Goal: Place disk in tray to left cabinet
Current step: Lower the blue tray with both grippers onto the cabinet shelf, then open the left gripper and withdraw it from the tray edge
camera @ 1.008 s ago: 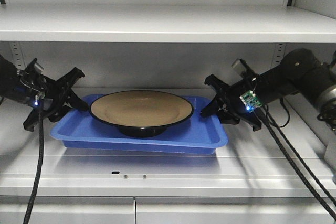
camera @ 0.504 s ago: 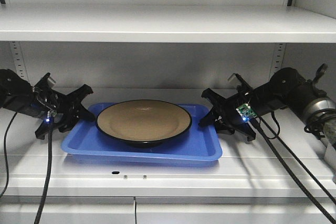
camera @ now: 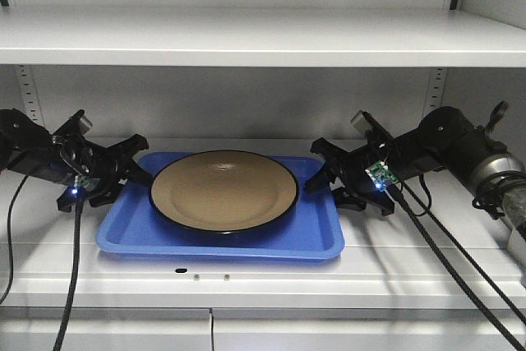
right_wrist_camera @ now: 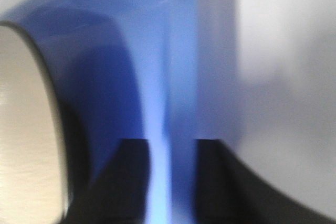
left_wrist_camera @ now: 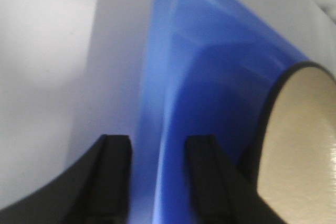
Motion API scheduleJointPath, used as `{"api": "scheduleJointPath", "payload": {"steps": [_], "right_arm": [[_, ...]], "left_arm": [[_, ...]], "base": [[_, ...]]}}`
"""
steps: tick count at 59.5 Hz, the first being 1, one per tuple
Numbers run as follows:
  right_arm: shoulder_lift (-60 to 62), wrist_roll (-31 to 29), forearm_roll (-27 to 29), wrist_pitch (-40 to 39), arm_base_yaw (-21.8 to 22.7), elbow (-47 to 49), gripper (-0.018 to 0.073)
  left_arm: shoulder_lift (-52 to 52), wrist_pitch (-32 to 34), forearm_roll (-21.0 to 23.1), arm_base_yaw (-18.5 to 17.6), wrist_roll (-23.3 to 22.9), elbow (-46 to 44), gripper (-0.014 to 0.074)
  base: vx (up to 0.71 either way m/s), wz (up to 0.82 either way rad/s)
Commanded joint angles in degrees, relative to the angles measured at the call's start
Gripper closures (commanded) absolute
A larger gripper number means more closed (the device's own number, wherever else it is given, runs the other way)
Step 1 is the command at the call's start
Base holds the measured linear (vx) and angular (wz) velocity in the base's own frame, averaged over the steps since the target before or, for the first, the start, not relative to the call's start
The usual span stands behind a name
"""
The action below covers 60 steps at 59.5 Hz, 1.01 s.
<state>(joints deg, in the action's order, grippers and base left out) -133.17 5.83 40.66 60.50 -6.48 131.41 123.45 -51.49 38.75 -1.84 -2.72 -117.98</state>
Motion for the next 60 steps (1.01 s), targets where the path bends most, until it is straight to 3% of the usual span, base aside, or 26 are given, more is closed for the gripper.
{"api": "scheduleJointPath", "payload": {"steps": [1,12,25,60], "right_arm": [[4.9,-0.6,5.0,-4.2,0.9,2.1,0.0205],[5.0,-0.6,7.6,-4.3,3.2,2.1,0.0206],[5.0,-1.3,6.6,-4.5,4.4,2.1,0.0206],[5.0,-2.1,6.3,-4.3,4.3,2.1,0.0206]], "left_arm": [[-3.9,2.6,5.0,0.5,0.2,-2.0,0.0198],[-4.0,2.0,5.3,2.3,0.2,-2.0,0.0200],[-4.0,1.7,5.4,4.2,0.3,-2.0,0.0200],[-4.0,0.9,5.3,4.2,0.3,-2.0,0.0200]], "base": [[0.00,0.00],[0.00,0.00],[0.00,0.00],[0.00,0.00]]}}
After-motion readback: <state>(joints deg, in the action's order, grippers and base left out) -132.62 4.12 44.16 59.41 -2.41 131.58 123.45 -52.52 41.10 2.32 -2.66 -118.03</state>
